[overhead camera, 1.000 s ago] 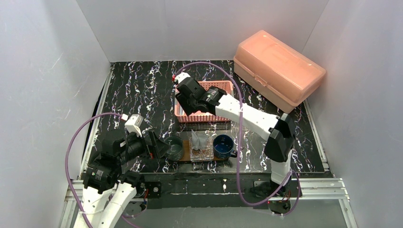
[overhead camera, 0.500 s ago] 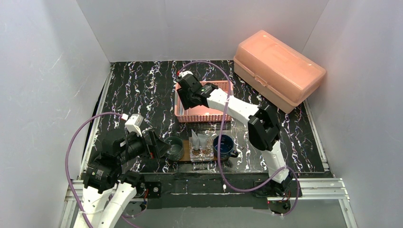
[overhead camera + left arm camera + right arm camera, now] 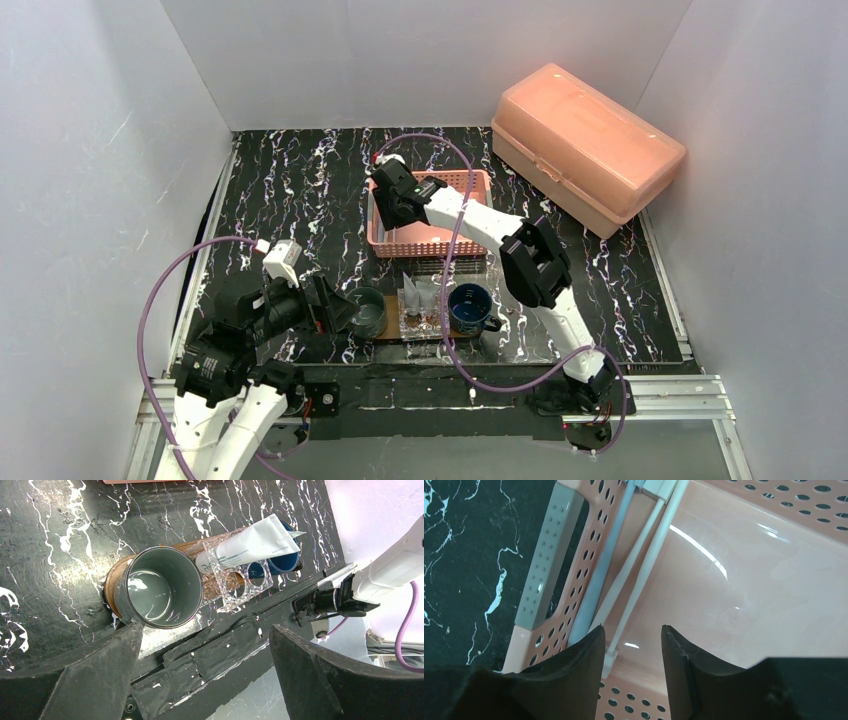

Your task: Prepare toiletry sets of a toothbrush and toothpaste on the tray

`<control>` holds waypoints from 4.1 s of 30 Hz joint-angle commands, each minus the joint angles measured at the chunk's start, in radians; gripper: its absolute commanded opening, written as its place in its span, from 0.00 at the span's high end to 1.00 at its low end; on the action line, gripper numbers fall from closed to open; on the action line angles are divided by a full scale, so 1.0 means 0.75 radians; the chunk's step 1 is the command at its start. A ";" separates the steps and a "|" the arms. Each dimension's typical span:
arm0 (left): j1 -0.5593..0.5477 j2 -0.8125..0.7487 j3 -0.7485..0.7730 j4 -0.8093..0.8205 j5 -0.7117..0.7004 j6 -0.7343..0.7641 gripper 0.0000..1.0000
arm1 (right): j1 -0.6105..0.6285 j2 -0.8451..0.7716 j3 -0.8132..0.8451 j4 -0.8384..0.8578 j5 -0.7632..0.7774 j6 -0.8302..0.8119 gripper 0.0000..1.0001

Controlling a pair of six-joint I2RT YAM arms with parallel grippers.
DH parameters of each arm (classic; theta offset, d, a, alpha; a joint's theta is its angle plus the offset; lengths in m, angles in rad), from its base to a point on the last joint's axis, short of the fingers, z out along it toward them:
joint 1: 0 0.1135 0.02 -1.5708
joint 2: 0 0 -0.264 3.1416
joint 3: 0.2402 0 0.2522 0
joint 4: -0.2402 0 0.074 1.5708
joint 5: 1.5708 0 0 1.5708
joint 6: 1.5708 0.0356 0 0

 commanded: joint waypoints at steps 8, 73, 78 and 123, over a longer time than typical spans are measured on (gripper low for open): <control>-0.002 -0.007 -0.014 0.007 0.020 0.019 0.02 | -0.010 0.105 0.104 0.055 0.031 0.037 0.55; 0.000 0.025 -0.014 0.009 0.032 0.021 0.02 | -0.039 -0.563 -0.411 0.405 0.187 -0.110 0.99; 0.000 0.035 -0.014 0.010 0.039 0.022 0.02 | -0.036 -0.705 -0.494 0.450 0.138 -0.115 0.99; 0.000 0.156 0.234 0.177 0.346 -0.642 0.02 | 0.648 -1.572 -0.989 0.056 -0.105 -0.750 0.99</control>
